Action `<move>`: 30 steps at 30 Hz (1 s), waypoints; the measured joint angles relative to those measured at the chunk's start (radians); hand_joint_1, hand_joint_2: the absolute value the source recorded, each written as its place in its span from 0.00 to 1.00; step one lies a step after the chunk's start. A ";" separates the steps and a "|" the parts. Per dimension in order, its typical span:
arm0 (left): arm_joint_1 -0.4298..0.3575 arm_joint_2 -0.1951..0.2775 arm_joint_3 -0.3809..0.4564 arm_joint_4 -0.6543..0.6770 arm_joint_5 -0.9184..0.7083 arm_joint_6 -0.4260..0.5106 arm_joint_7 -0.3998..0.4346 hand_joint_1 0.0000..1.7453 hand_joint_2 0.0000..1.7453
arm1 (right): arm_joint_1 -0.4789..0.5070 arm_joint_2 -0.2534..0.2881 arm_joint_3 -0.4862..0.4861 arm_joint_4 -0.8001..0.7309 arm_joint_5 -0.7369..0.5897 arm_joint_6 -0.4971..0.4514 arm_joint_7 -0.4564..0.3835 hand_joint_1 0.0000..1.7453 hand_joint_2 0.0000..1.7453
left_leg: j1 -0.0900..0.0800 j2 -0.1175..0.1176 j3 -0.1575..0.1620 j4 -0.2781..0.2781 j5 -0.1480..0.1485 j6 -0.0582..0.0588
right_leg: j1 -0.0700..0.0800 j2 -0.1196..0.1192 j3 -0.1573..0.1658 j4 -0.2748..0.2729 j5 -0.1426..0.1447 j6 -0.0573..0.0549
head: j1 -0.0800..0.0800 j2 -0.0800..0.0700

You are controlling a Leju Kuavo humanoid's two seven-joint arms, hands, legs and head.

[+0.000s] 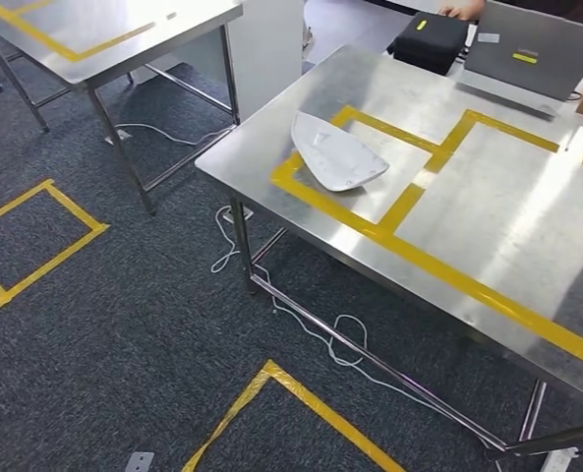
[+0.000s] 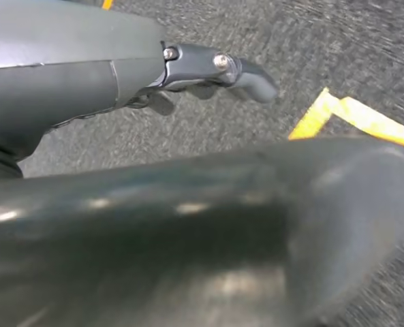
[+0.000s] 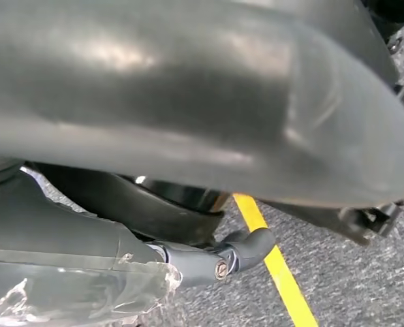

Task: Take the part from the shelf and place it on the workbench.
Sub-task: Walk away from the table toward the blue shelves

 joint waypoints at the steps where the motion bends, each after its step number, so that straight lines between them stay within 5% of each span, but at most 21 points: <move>1: 0.004 0.001 0.000 0.001 0.000 0.000 0.001 0.00 0.00 | 0.000 0.001 0.000 0.000 0.000 0.000 0.000 0.00 0.00 | -0.003 -0.007 -0.007 0.001 0.007 0.011 | -0.005 0.010 -0.002 0.003 -0.007 0.006 | 0.000 0.000; 3: 0.009 0.004 -0.001 0.002 0.001 -0.001 0.003 0.00 0.00 | 0.002 0.001 0.000 0.000 0.000 0.000 0.000 0.00 0.00 | -0.006 -0.024 -0.027 0.000 0.027 0.031 | -0.009 0.062 -0.019 0.053 -0.072 0.014 | 0.002 0.000; 6: 0.004 0.004 -0.003 0.003 -0.002 -0.012 0.004 0.00 0.00 | 0.003 0.001 0.000 0.000 0.001 -0.002 0.000 0.00 0.00 | -0.017 -0.060 -0.072 0.001 0.063 0.045 | -0.002 0.116 -0.066 0.244 -0.210 0.005 | 0.006 0.000; 8: 0.006 0.004 -0.005 0.003 -0.006 -0.029 0.001 0.00 0.00 | 0.003 0.001 0.000 0.000 0.004 -0.006 0.000 0.00 0.00 | -0.023 -0.085 -0.102 0.002 0.088 0.047 | 0.008 0.123 -0.054 0.292 -0.215 -0.009 | 0.006 0.000; 11: 0.007 0.006 -0.006 0.004 -0.008 -0.052 -0.002 0.00 0.00 | 0.001 0.001 0.000 0.000 0.009 -0.012 -0.003 0.00 0.00 | -0.027 -0.124 -0.139 0.003 0.122 0.043 | 0.017 0.162 0.083 0.114 -0.144 -0.032 | 0.007 0.000; 13: 0.006 0.007 -0.007 0.004 -0.009 -0.064 -0.003 0.00 0.00 | -0.001 0.002 0.000 0.000 0.013 -0.014 -0.005 0.00 0.00 | -0.027 -0.147 -0.153 0.002 0.144 0.035 | 0.018 0.202 0.160 -0.008 -0.138 -0.037 | 0.006 0.000; 14: 0.006 0.008 -0.007 0.004 -0.009 -0.069 -0.004 0.00 0.00 | -0.002 0.002 0.000 0.000 0.014 -0.014 -0.006 0.00 0.00 | -0.026 -0.156 -0.156 0.001 0.155 0.030 | 0.019 0.210 0.171 -0.032 -0.142 -0.038 | 0.008 0.000; 17: 0.012 0.013 -0.007 0.004 -0.010 -0.083 -0.005 0.00 0.00 | -0.006 0.004 0.000 0.000 0.016 -0.014 -0.007 0.00 0.00 | -0.021 -0.164 -0.168 0.002 0.163 0.012 | 0.020 0.179 0.155 -0.039 -0.118 -0.051 | 0.012 0.000; 19: 0.013 0.016 -0.007 0.005 -0.010 -0.091 -0.005 0.00 0.00 | -0.007 0.006 0.001 0.000 0.018 -0.014 -0.009 0.00 0.00 | -0.021 -0.119 -0.192 0.062 0.085 0.004 | 0.018 0.149 0.135 -0.045 -0.094 -0.065 | 0.009 0.000; 21: 0.010 0.017 -0.007 0.006 -0.011 -0.098 -0.005 0.00 0.00 | -0.005 0.006 0.001 0.000 0.020 -0.015 -0.010 0.00 0.00 | -0.017 -0.079 -0.226 0.192 -0.024 -0.009 | 0.021 0.117 0.107 -0.045 -0.071 -0.069 | 0.007 0.000; 23: 0.008 0.017 -0.007 0.006 -0.012 -0.102 -0.006 0.00 0.00 | -0.003 0.005 0.000 0.000 0.023 -0.016 -0.010 0.00 0.00 | -0.008 -0.069 -0.237 0.295 -0.042 -0.022 | 0.020 0.082 0.076 -0.043 -0.047 -0.065 | 0.007 0.000; 24: 0.008 0.017 -0.007 0.006 -0.012 -0.103 -0.006 0.00 0.00 | -0.003 0.005 0.000 0.000 0.023 -0.017 -0.011 0.00 0.00 | -0.003 -0.066 -0.222 0.306 -0.015 -0.029 | 0.020 0.066 0.060 -0.041 -0.036 -0.061 | 0.007 0.000; 26: 0.008 0.017 -0.007 0.006 -0.013 -0.110 -0.009 0.00 0.00 | -0.004 0.005 0.000 0.000 0.024 -0.017 -0.014 0.00 0.00 | 0.008 -0.038 -0.140 0.232 0.034 -0.043 | 0.019 0.041 0.025 -0.031 -0.018 -0.052 | 0.007 0.000; 28: 0.002 0.016 -0.009 0.006 -0.020 -0.122 -0.017 0.00 0.00 | -0.003 0.004 0.000 0.000 0.023 -0.016 -0.022 0.00 0.00 | 0.012 0.006 -0.024 0.085 0.019 -0.044 | 0.020 0.018 -0.002 -0.009 -0.010 -0.038 | 0.008 0.000; 30: -0.003 0.017 -0.013 0.006 -0.032 -0.133 -0.031 0.00 0.00 | -0.001 0.003 0.000 -0.001 0.018 -0.016 -0.036 0.00 0.00 | 0.005 0.016 0.027 0.000 -0.014 -0.024 | 0.017 -0.007 -0.017 0.008 -0.002 -0.025 | 0.010 0.000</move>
